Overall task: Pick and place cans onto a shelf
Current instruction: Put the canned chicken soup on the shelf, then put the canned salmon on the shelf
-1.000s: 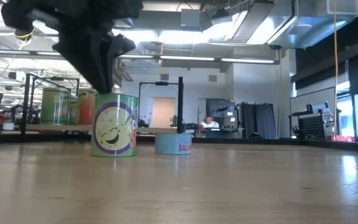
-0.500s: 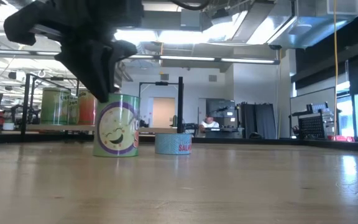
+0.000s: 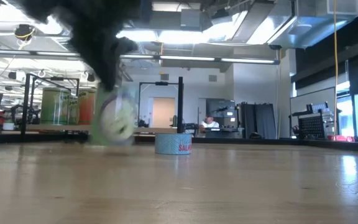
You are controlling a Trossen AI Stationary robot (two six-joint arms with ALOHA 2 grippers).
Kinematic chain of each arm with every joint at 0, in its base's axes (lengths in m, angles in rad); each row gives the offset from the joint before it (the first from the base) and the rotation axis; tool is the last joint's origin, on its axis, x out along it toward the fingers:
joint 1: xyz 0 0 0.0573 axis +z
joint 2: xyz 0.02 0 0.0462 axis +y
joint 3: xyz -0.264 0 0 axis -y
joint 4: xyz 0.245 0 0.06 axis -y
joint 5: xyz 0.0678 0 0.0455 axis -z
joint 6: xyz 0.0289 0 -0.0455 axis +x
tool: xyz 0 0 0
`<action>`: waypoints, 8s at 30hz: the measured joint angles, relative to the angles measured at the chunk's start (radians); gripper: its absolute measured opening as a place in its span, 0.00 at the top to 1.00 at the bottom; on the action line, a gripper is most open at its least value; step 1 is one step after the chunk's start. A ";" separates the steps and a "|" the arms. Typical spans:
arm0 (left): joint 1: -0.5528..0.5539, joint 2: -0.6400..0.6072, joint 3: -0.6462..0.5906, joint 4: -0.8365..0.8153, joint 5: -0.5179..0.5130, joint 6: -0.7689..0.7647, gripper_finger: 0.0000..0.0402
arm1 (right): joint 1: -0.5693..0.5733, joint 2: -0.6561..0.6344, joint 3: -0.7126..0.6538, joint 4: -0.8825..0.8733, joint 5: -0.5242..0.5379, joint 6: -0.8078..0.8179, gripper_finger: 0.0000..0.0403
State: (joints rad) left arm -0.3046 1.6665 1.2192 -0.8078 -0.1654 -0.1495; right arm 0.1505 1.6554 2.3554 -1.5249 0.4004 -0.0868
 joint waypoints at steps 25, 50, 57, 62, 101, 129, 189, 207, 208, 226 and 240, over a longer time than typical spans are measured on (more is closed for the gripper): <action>0.468 -0.005 0.316 -0.411 -0.225 -0.111 1.00 | 0.000 0.000 0.000 -0.027 0.000 0.000 0.85; 0.706 -0.009 0.121 -0.195 -0.080 0.018 1.00 | 0.000 0.000 0.000 -0.026 0.000 0.000 0.85; 0.704 -0.009 0.119 -0.172 -0.084 0.035 0.95 | 0.000 0.000 0.000 -0.025 0.000 0.000 0.85; 0.703 -0.008 0.119 -0.170 -0.089 0.004 0.90 | 0.000 0.000 0.000 -0.025 0.000 0.000 0.85; 0.422 -0.006 0.392 -0.304 0.258 0.302 0.88 | 0.001 -0.075 0.000 -0.047 -0.193 0.060 0.85; 0.322 0.004 -0.130 0.458 0.136 0.105 0.90 | 0.001 -0.101 -0.007 -0.045 -0.193 0.081 0.85; 0.383 0.121 -0.101 0.415 0.135 -0.057 0.90 | 0.000 -0.085 -0.007 -0.046 -0.245 0.051 0.85; 0.385 0.185 -0.100 0.417 0.153 -0.054 0.90 | 0.000 -0.085 -0.007 -0.046 -0.244 0.052 0.85; 0.385 0.185 -0.100 0.415 0.153 -0.055 0.90 | 0.000 -0.085 -0.007 -0.046 -0.244 0.052 0.85; 0.393 0.010 -0.106 0.292 0.255 -0.111 0.99 | 0.000 -0.085 -0.007 -0.046 -0.244 0.053 0.85; 0.552 -0.376 -0.104 0.244 -0.066 -0.295 1.00 | 0.000 -0.085 -0.007 -0.046 -0.244 0.049 0.85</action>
State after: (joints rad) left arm 0.2471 1.2901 1.1156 -0.5641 -0.2312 -0.4441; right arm 0.1509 1.5706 2.3482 -1.5711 0.1562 -0.0376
